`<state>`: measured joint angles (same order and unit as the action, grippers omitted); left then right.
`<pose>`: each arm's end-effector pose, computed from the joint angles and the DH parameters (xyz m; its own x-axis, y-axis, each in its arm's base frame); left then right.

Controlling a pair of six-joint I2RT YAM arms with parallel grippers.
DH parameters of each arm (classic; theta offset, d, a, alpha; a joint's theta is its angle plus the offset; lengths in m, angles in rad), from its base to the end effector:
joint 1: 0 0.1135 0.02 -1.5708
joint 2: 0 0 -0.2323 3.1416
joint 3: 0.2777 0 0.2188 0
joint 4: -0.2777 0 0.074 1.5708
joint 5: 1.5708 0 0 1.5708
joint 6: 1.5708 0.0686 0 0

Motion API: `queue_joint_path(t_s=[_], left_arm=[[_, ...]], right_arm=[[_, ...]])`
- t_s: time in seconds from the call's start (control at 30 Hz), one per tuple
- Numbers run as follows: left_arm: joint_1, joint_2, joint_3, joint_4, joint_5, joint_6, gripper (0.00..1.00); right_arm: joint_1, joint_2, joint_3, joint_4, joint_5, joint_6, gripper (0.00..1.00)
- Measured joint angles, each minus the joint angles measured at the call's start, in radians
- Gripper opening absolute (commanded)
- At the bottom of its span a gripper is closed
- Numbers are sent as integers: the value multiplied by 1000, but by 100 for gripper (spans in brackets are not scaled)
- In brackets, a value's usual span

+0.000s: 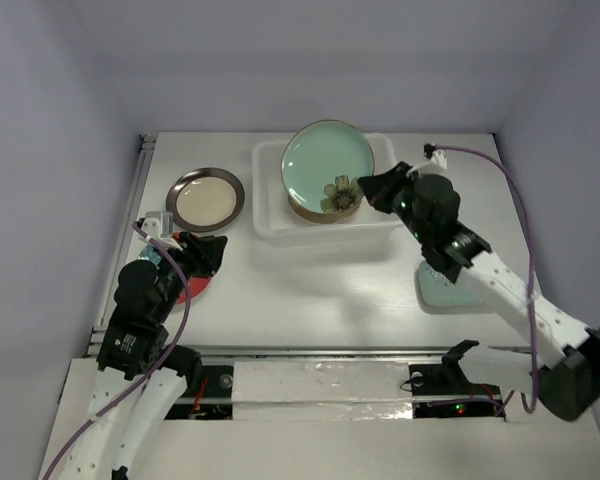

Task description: Place the plates into the plastic bin on the countertop

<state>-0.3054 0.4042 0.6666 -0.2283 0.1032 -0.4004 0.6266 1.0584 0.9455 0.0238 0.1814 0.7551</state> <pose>0.1278 -0.0477 0.3222 -0.1249 -0.3671 -0.9217 0.3785 0.8411 -0.3863 0.2202 0.1441 0.3393 -0.3480 0.5803 -0.7363 -0.2646 0.6927 0.6710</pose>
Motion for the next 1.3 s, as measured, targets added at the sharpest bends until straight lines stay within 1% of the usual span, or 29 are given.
queue_joint_path(t_s=[0.13, 0.27, 0.37, 0.47, 0.63, 0.73, 0.77, 0.8, 0.83, 0.87, 0.9, 0.93, 0.97, 1.07, 1.17, 1.27, 1.3], left_arm=[[0, -9, 0, 0, 2, 0, 32], [0, -15, -1, 0, 3, 0, 32], [0, -17, -3, 1, 9, 0, 32], [0, -17, -5, 1, 14, 0, 32], [0, -16, -5, 1, 18, 0, 33], [0, -16, -5, 1, 18, 0, 33], [0, -17, -5, 1, 18, 0, 33], [0, -16, -5, 1, 18, 0, 33], [0, -16, -5, 1, 18, 0, 33], [0, -16, -5, 1, 18, 0, 33], [0, -16, -5, 1, 18, 0, 33], [0, -16, -5, 1, 18, 0, 33], [0, -16, -5, 1, 17, 0, 33], [0, -16, -5, 1, 18, 0, 33], [0, -16, -5, 1, 18, 0, 33], [0, -16, -5, 0, 17, 0, 33], [0, -16, -5, 1, 17, 0, 33]], right_arm=[[-129, 248, 148, -2, -58, -40, 0], [-197, 494, 264, -39, -141, -56, 0], [-227, 627, 299, -58, -201, -60, 0], [-248, 702, 303, -62, -253, -41, 0], [-255, 729, 325, -60, -301, -24, 0], [-259, 737, 343, -60, -306, -19, 14], [-260, 742, 344, -60, -305, -16, 20], [-261, 746, 344, -58, -306, -11, 29], [-266, 753, 348, -59, -305, -9, 33], [-266, 759, 348, -61, -302, -10, 34], [-269, 766, 348, -64, -294, -13, 39], [-273, 771, 348, -69, -290, -14, 41], [-274, 775, 348, -75, -283, -14, 51], [-281, 774, 348, -99, -256, -24, 60], [-283, 747, 346, -123, -227, -37, 61], [-283, 649, 314, -121, -208, -48, 61], [-283, 595, 295, -121, -203, -54, 51]])
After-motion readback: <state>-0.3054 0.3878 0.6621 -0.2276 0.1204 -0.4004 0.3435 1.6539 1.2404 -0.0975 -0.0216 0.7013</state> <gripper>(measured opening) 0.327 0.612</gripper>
